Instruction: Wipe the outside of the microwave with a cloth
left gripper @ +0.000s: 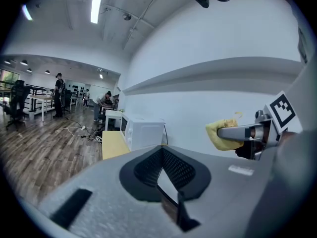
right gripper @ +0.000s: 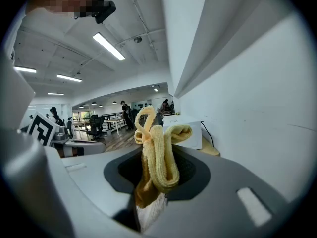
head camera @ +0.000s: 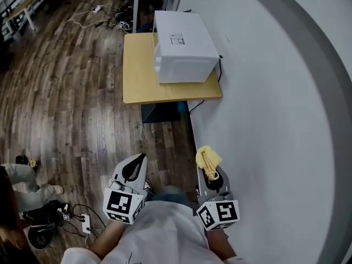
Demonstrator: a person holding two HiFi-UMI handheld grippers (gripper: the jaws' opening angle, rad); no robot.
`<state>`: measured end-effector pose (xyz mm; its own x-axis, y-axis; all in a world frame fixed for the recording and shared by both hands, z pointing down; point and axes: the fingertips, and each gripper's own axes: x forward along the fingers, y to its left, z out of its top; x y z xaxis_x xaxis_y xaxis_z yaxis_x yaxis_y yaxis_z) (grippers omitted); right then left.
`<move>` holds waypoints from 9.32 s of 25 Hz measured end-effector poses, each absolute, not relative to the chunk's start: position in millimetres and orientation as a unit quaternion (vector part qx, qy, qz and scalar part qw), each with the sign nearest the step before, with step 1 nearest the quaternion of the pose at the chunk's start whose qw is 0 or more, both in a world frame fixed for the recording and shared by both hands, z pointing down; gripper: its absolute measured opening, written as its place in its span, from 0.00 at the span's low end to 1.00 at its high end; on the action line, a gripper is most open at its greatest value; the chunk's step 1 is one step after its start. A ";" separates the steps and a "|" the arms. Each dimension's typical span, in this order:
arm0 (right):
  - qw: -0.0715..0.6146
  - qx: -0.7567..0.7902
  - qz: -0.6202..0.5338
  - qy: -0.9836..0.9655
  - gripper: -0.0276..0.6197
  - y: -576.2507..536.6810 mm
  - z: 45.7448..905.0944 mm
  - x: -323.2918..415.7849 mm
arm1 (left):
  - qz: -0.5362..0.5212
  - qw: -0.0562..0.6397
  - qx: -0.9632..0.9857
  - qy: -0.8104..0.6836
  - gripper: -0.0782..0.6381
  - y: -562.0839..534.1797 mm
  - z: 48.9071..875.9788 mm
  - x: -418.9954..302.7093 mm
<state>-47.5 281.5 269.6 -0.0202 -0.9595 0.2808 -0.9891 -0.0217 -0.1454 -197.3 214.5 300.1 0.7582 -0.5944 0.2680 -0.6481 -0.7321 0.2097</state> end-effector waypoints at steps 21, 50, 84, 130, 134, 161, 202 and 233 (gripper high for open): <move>0.076 0.694 0.170 -0.695 0.21 177.5 289.5 -32.9 | 0.087 0.147 0.916 -0.363 0.09 133.5 300.1 -201.5; 0.009 0.729 0.093 -0.678 0.21 -36.7 313.0 169.0 | 0.104 0.133 0.918 -0.358 0.10 -36.8 309.4 -49.9; -0.054 0.758 0.068 -0.646 0.21 -127.6 378.4 241.9 | 0.171 0.163 0.907 -0.347 0.10 3.6 347.8 -46.1; -0.056 0.679 0.095 -0.726 0.22 -142.9 391.9 134.5 | 0.157 0.120 0.896 -0.399 0.10 -18.5 339.6 -73.1; -0.053 0.669 0.095 -0.735 0.22 -145.6 392.4 121.6 | 0.149 0.123 0.892 -0.408 0.10 -18.8 338.7 -77.9; -0.043 0.582 0.101 -0.806 0.22 -162.4 395.9 9.4 | 0.144 0.123 0.879 -0.438 0.10 -12.2 333.3 -95.8; -0.041 0.714 0.100 -0.691 0.22 -115.6 398.7 207.9 | 0.121 0.175 0.885 -0.414 0.10 -35.4 352.7 -68.8; -0.053 0.747 0.110 -0.653 0.23 -129.0 436.3 242.5 | 0.137 0.185 0.881 -0.413 0.10 -29.9 360.4 -68.9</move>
